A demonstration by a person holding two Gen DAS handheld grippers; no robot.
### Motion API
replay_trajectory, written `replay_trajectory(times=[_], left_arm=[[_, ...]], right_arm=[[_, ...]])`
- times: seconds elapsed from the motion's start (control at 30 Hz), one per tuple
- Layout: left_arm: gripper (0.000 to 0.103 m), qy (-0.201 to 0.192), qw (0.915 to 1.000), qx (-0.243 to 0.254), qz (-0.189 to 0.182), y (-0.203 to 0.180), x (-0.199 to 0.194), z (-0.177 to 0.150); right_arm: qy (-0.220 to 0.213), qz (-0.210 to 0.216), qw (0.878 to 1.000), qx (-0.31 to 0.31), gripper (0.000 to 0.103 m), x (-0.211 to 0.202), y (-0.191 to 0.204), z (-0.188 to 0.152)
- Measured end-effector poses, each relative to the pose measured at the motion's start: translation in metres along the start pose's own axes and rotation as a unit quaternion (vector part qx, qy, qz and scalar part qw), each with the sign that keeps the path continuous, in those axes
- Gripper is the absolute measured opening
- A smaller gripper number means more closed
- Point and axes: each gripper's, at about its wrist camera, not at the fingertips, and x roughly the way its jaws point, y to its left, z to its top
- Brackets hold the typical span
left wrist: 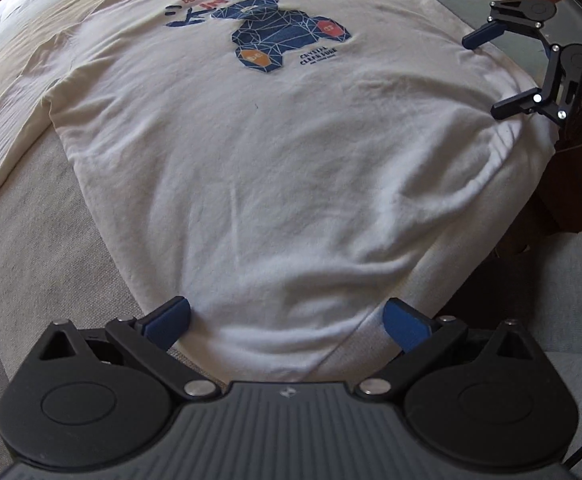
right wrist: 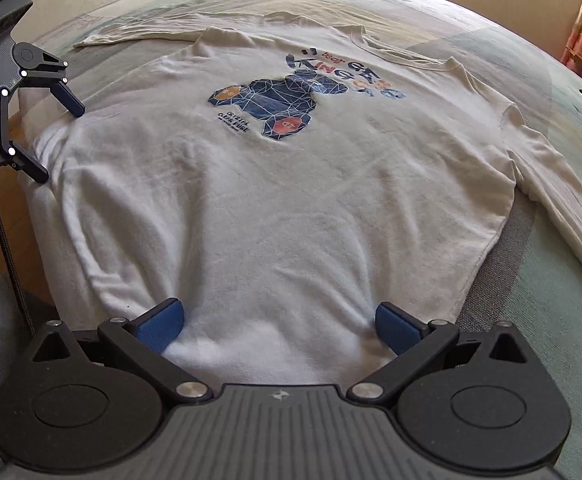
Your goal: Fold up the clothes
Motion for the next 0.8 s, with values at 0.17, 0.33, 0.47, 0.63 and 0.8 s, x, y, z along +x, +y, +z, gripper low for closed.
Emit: replay_trajectory(times=[0.17,0.33,0.47,0.63,0.8], left_arm=[[0.102,0.011,0.9998,0.015,0.001,-0.002,-0.001,-0.004],[0.101,-0.013,0.9997,0.015,-0.010,-0.003,-0.015,0.011],[0.101,-0.026,0.9992,0.031,-0.007,-0.004,-0.001,0.028],[0.102,-0.022,0.9997,0.003,-0.007,0.011,0.005,0.010],[0.100,0.010,0.9999,0.004,0.007,0.017,-0.003,0.006]], right_arm=[[0.002,-0.004,1.000,0.002,0.103,-0.001,0.001,-0.001],[0.033,-0.014,0.999,0.004,0.103,-0.004,0.005,0.008],[-0.004,0.011,0.999,-0.041,0.103,-0.010,0.018,0.016],[0.025,0.048,0.997,-0.057,0.103,0.001,0.017,0.011],[0.057,0.029,0.997,-0.040,0.103,-0.017,0.000,-0.016]])
